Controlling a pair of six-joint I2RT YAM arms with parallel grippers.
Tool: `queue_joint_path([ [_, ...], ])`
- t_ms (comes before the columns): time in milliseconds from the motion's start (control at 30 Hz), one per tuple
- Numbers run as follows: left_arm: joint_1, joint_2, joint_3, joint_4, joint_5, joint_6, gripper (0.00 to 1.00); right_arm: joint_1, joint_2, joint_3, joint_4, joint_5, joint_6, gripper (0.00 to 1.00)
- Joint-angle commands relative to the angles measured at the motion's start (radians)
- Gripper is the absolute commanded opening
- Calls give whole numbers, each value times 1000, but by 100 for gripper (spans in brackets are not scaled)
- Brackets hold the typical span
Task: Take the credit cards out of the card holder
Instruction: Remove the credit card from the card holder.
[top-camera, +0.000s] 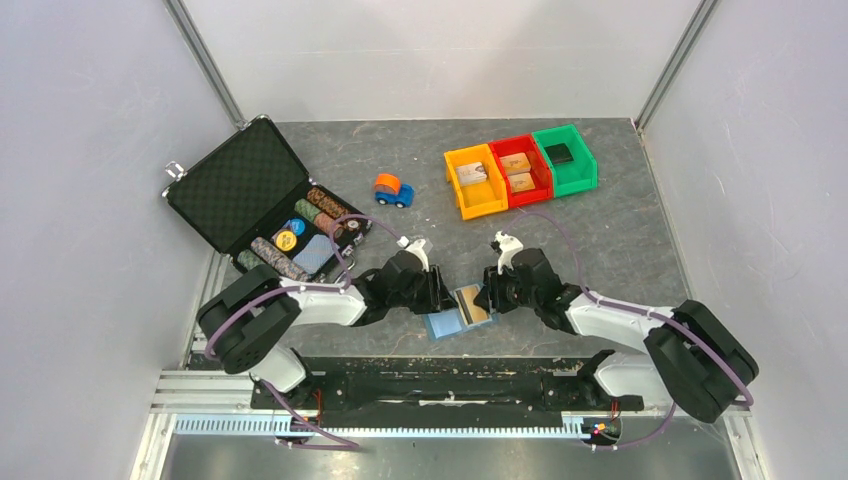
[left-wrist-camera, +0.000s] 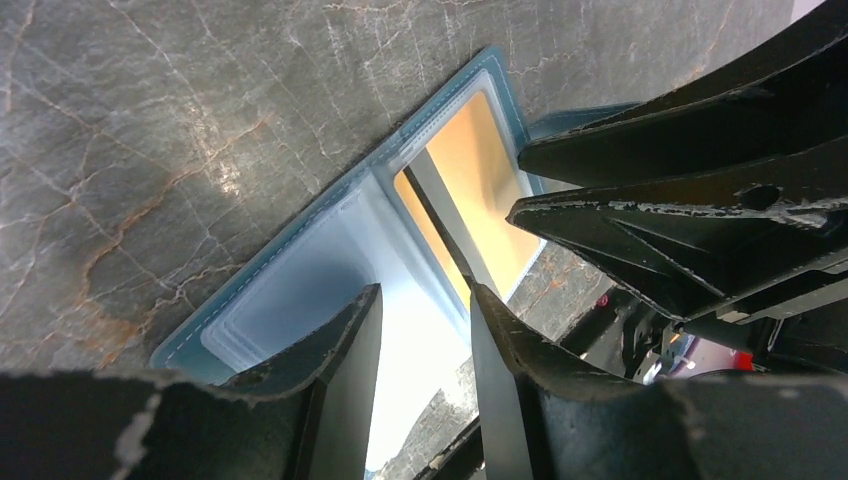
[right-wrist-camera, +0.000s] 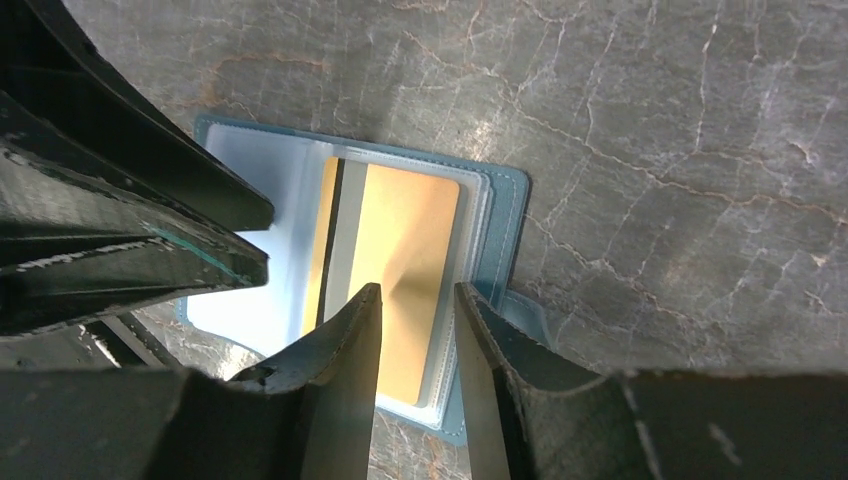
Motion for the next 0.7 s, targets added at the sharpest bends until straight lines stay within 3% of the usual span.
queue_joint_path([
  [0,-8,43,18,99,7,-31,45,-5,40,-19,58,-23,7,35],
  [467,-22,100,-13,199,17,-54,43,-5,42,-80,84,-41,61,24],
  [667,-28,97,-38,280,38,-88,36,-5,35,-94,90,-36,73,23],
])
